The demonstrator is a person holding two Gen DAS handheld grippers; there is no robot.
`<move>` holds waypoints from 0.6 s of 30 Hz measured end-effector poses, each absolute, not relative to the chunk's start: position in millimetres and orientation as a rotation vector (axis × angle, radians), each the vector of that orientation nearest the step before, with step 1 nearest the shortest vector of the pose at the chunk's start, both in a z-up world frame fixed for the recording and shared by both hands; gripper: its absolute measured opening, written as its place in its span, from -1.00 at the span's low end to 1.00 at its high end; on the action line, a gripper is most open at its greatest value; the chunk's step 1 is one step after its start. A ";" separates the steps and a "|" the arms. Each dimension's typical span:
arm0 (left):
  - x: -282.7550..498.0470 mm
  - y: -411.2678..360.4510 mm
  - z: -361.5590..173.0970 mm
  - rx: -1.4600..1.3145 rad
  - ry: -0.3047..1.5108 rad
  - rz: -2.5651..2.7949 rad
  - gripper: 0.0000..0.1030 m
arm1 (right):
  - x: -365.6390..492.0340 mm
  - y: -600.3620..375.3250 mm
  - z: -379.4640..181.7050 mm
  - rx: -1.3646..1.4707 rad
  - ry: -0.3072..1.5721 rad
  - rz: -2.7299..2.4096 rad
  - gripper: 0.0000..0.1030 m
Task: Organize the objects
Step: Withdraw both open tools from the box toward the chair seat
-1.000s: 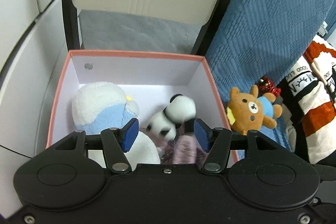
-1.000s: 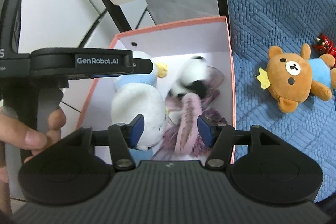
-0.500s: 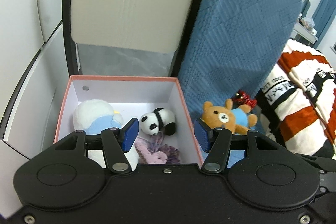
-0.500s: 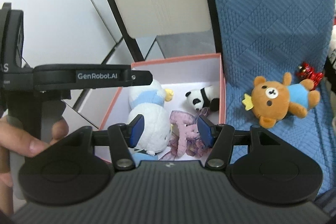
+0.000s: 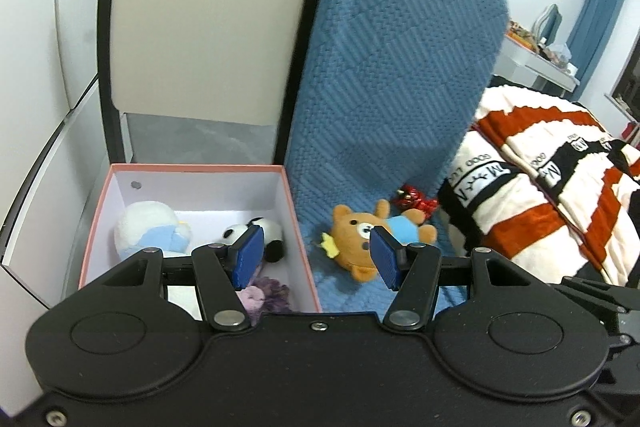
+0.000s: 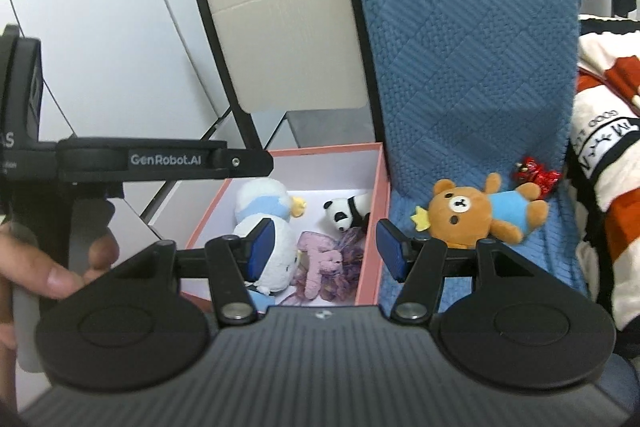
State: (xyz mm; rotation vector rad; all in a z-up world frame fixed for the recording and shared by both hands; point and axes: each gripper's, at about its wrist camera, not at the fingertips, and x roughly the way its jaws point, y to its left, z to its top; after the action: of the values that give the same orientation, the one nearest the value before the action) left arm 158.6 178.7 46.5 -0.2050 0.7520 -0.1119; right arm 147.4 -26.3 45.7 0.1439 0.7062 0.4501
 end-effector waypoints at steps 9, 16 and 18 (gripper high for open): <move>112.2 144.1 61.7 -0.190 0.692 -0.142 0.14 | 108.6 -67.6 50.2 0.136 0.652 0.397 0.14; 79.3 124.8 58.8 -0.195 0.679 -0.146 0.16 | 79.1 -95.1 47.5 0.151 0.629 0.371 0.14; 70.6 121.1 57.0 -0.198 0.673 -0.148 0.18 | 72.0 -99.6 46.2 0.147 0.627 0.366 0.15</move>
State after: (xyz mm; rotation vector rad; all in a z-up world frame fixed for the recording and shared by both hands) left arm 70.6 121.1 57.0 -0.1983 0.6730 -0.1480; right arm 72.0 -99.6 46.2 0.1468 0.6267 0.3658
